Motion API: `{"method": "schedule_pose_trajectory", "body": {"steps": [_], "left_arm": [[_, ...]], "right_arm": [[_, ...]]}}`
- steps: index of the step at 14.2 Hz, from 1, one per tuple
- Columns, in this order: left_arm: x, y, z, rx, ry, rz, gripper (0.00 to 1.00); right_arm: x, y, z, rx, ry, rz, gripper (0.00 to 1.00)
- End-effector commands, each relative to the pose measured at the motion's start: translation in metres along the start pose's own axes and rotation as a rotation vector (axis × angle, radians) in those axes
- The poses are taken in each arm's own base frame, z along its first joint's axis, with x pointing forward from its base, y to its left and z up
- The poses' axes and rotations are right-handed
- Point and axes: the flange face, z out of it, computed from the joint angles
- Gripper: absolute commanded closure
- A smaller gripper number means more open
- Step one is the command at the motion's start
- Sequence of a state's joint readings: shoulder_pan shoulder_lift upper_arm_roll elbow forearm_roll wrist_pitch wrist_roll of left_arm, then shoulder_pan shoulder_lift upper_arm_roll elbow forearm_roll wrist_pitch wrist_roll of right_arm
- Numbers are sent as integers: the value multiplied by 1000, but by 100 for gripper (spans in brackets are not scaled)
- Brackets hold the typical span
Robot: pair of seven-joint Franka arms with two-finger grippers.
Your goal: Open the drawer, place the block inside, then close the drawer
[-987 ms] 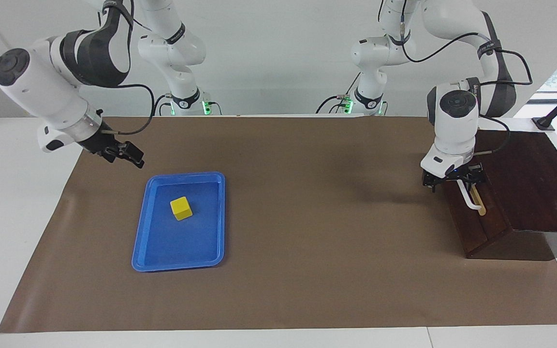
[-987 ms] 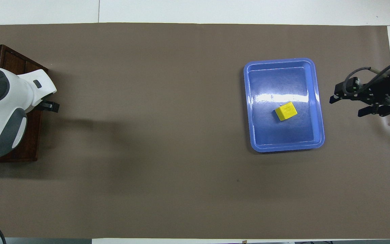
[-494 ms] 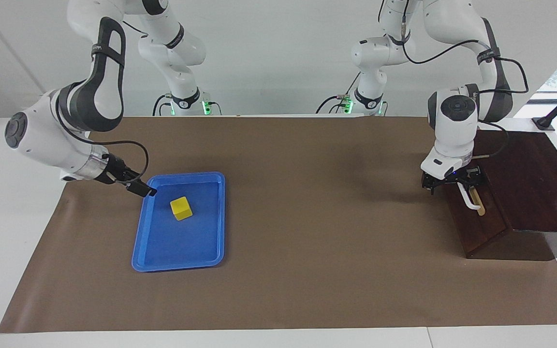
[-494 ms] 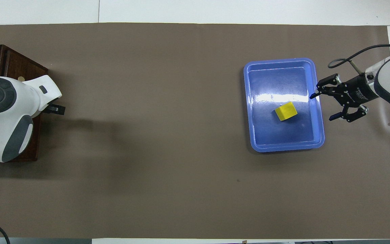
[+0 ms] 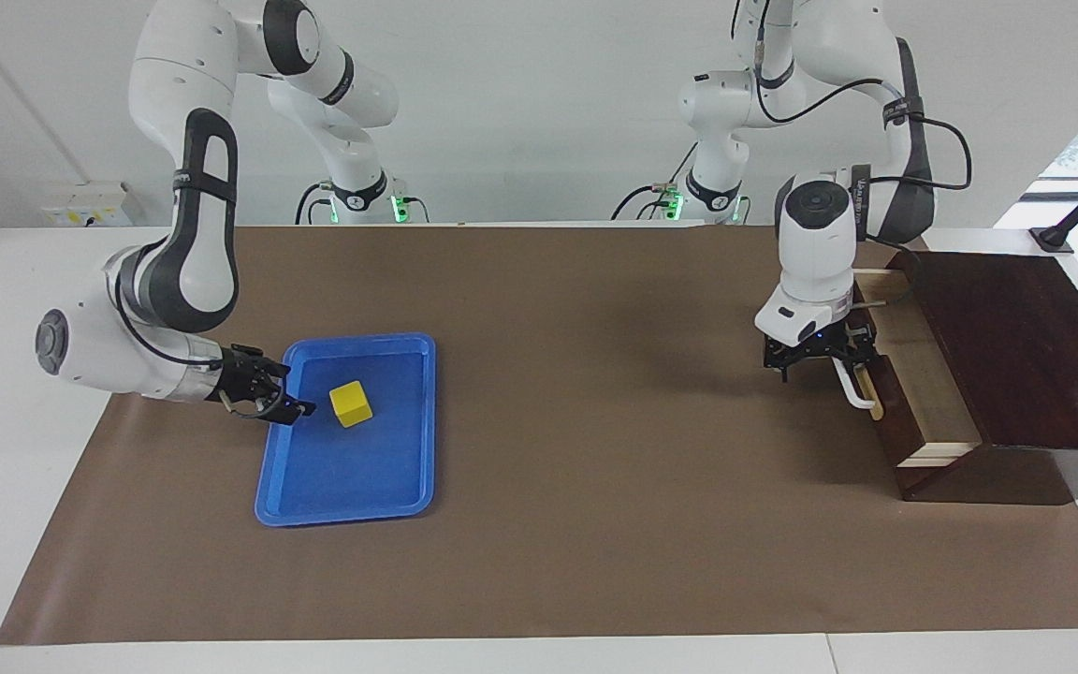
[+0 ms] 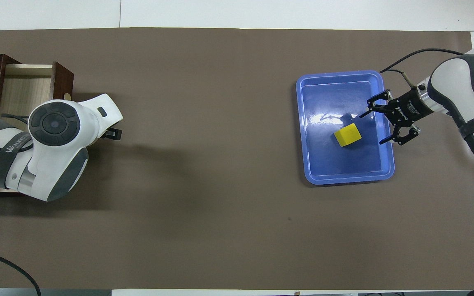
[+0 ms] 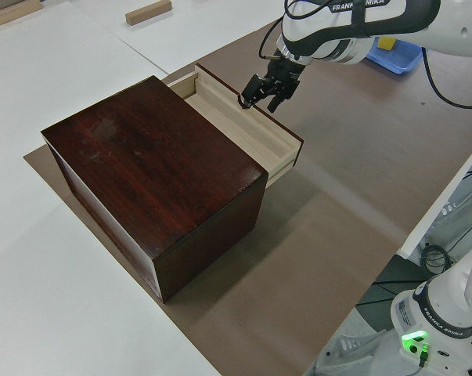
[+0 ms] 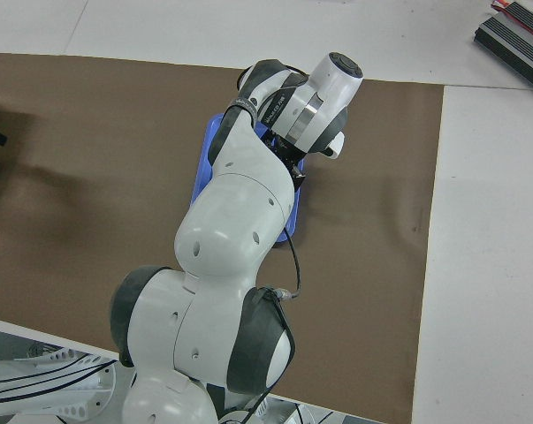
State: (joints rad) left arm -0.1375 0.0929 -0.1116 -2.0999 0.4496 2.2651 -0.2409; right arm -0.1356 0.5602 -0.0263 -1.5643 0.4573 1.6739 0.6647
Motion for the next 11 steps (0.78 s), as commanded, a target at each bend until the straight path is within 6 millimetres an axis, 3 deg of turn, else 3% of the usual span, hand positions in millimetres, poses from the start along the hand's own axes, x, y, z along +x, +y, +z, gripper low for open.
{"method": "schedule_pose_trajectory", "body": {"steps": [1,3,7,11], "left_arm": [[-6,20,-6,-25,-12,-22,0],[-6,27,-8,-26,-9,-39,0],[-7,42,-14,-50,-14,-54,0],[-3,32,-18,-40,-46,-72,0]], "right_arm": [[13,-19,8,5,-30,34,0],[21,-24,14,19,-43,43,0],[14,-33,12,73,-86,119,0],[7,-39,14,81,-101,125,0]]}}
